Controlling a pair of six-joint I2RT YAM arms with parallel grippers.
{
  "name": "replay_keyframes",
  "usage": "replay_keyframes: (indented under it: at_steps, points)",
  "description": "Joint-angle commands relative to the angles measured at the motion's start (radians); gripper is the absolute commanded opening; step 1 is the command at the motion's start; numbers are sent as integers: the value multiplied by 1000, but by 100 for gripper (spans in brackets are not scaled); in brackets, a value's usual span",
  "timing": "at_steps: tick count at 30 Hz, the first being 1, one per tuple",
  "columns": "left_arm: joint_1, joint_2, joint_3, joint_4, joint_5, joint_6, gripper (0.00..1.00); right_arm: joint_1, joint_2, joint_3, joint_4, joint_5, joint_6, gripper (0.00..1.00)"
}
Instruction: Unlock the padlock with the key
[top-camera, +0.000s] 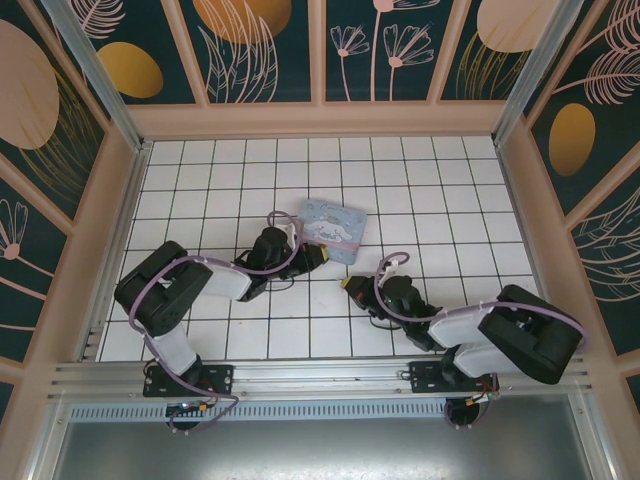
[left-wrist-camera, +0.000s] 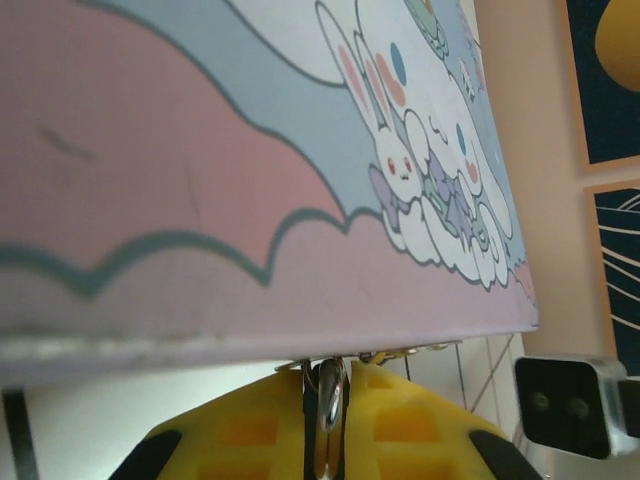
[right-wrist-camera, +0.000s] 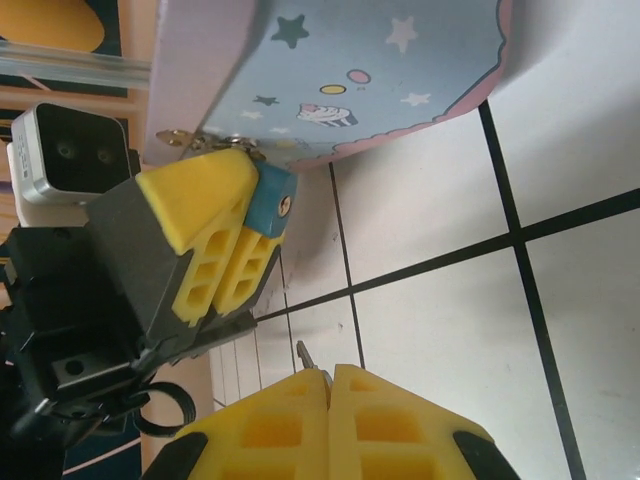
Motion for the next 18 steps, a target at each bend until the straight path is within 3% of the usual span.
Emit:
replay_keyframes:
  at_steps: [1,8,18]
  points:
    - [4,-53,-1,61,69,-61,0,8,42,18,112,51,41,0]
    - [5,-49,-8,98,105,-107,0,8,104,14,177,93,93,0]
    - [4,37,-41,288,149,-245,0,7,140,28,222,114,129,0]
